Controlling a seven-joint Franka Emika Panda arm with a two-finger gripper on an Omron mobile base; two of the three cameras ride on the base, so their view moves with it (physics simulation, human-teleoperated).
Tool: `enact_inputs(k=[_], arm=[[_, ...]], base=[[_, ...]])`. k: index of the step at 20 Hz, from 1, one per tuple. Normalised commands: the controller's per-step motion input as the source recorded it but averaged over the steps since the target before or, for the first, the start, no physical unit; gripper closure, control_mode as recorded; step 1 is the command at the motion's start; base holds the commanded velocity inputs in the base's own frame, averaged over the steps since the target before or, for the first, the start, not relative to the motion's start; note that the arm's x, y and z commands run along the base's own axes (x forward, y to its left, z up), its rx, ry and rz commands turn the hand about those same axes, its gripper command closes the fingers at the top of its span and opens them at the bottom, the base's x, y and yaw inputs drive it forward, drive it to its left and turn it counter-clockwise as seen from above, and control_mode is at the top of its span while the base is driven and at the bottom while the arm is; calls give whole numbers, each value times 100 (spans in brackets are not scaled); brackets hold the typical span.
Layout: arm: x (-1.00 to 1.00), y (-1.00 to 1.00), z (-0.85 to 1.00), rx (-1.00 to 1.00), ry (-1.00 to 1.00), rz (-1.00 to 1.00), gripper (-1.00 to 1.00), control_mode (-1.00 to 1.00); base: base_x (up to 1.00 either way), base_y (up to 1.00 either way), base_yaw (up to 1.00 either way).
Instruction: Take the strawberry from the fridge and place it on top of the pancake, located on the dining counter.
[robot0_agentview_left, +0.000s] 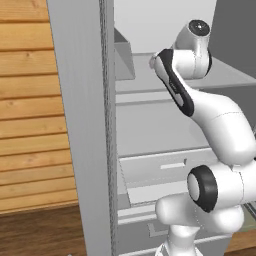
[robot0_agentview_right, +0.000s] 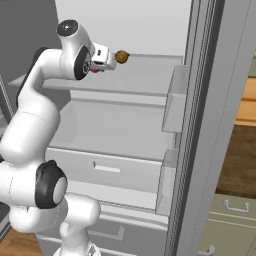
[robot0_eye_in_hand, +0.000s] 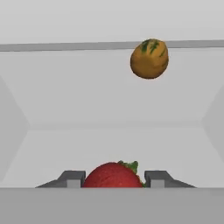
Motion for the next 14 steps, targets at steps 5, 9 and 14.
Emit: enact_inputs(k=[5, 9, 14], arm=[[-94, 3, 0, 0, -40, 0, 100, -100], [-99, 1, 52, 0, -11, 0, 100, -100], [-100, 0, 74, 2, 4, 0, 100, -100]], base=[[0, 0, 0], [0, 0, 0], [0, 0, 0]])
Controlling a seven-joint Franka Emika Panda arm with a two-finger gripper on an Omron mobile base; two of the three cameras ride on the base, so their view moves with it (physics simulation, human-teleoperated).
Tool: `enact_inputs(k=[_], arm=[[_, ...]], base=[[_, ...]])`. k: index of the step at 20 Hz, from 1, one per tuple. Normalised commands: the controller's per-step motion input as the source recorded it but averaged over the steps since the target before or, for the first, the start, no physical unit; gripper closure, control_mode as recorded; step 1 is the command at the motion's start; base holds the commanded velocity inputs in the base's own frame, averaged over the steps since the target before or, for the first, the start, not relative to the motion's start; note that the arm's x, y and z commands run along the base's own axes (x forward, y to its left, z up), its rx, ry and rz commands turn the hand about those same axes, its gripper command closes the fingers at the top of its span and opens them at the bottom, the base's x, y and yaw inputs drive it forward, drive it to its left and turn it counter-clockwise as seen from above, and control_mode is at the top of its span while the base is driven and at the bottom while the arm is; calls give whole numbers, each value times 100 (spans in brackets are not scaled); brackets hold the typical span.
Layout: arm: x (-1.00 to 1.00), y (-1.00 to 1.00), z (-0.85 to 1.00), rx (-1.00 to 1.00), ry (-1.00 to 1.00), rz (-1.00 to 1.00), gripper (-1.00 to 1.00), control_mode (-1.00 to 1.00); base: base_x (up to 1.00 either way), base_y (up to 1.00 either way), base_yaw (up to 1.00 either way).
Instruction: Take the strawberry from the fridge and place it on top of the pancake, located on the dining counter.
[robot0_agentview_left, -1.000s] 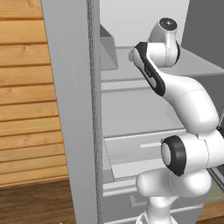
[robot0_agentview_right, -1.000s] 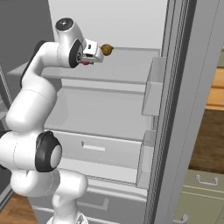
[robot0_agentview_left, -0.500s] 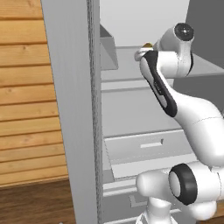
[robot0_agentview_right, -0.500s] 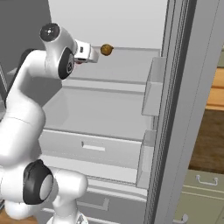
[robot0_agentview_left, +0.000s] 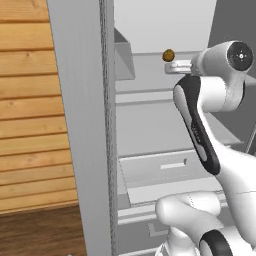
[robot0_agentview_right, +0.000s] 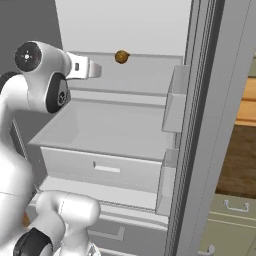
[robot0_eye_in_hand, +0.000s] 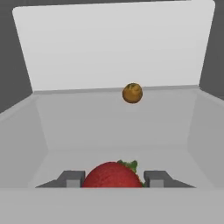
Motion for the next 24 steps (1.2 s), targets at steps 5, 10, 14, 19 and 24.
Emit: enact_inputs(k=[5, 10, 14, 19, 24], arm=[[-100, 0, 42, 0, 7, 0, 100, -100], [-100, -1, -19, 0, 0, 0, 100, -100], [-100, 0, -60, 0, 4, 0, 100, -100], [-100, 0, -42, 0, 20, 0, 100, -100], [-100, 0, -30, 0, 30, 0, 100, -100]], base=[[0, 0, 0], [0, 0, 0], [0, 0, 0], [0, 0, 0], [0, 0, 0]])
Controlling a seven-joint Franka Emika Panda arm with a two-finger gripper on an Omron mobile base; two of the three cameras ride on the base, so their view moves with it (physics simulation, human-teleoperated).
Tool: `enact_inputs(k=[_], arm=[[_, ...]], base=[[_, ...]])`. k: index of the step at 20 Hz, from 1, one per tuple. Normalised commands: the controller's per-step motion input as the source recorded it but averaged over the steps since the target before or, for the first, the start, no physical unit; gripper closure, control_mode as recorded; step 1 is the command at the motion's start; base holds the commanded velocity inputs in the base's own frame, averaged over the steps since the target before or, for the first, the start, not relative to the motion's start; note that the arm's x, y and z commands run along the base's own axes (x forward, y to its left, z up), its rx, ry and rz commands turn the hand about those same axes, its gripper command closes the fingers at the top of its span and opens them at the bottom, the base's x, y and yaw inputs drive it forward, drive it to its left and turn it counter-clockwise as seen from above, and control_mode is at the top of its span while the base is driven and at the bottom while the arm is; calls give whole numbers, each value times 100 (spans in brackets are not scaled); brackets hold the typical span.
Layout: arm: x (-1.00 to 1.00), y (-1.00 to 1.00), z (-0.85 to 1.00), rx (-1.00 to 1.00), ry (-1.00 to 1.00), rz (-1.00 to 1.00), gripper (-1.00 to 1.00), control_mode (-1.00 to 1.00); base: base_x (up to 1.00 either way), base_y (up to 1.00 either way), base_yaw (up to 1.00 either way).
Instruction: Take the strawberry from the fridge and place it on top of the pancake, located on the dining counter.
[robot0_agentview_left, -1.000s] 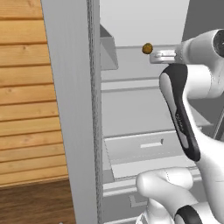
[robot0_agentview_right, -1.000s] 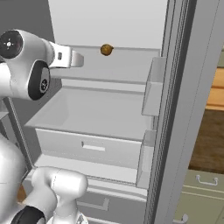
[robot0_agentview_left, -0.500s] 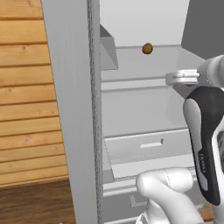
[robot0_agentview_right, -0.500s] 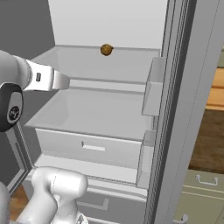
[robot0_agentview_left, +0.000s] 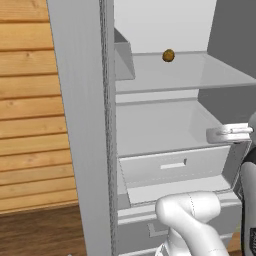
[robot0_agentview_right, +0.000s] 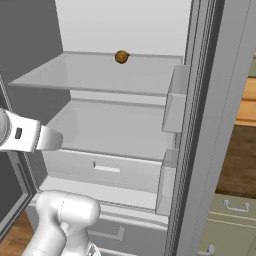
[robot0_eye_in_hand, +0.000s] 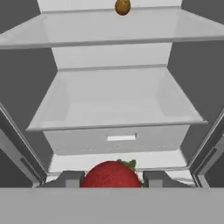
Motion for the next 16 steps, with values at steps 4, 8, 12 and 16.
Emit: enact_inputs(k=[4, 8, 12, 16], arm=[[-92, 0, -53, 0, 23, 0, 100, -100], [-31, 0, -46, -2, 22, 0, 100, 100], [0, 0, 0, 0, 0, 0, 100, 100], [0, 0, 0, 0, 0, 0, 100, 100]], base=[[0, 0, 0], [-9, 0, 0], [-6, 0, 4], [-75, 2, 19]])
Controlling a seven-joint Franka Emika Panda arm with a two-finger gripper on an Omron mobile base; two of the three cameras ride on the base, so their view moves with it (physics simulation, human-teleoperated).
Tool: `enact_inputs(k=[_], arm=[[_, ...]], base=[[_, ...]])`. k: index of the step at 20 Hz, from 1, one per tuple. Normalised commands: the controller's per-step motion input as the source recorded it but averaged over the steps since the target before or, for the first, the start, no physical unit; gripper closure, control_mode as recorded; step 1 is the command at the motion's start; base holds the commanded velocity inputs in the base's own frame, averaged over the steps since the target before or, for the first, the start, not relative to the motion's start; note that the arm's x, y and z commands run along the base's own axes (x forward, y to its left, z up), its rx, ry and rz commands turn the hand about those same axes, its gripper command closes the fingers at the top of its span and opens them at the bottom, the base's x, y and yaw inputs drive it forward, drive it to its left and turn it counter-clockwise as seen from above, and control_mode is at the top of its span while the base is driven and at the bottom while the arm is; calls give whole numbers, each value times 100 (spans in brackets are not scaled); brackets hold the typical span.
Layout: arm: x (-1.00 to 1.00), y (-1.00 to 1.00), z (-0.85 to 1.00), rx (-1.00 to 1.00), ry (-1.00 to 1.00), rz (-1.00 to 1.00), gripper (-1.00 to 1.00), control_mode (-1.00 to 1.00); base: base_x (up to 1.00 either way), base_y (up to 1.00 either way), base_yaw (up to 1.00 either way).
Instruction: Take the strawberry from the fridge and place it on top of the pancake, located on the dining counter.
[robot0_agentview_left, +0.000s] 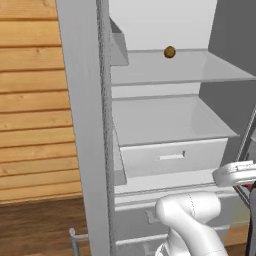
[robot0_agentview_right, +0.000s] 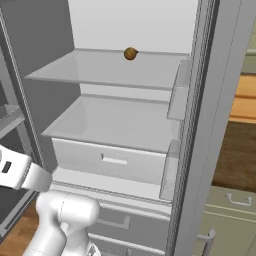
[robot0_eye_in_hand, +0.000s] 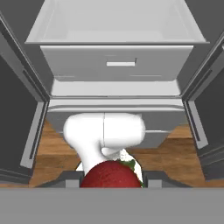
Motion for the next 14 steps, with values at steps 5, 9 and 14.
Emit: enact_inputs(k=[5, 9, 14], arm=[[0, 0, 0, 0, 0, 0, 100, 100], [0, 0, 0, 0, 0, 0, 100, 100], [0, 0, 0, 0, 0, 0, 100, 100]], base=[[-50, 0, 65], [-8, -8, 88], [-4, 8, 86]])
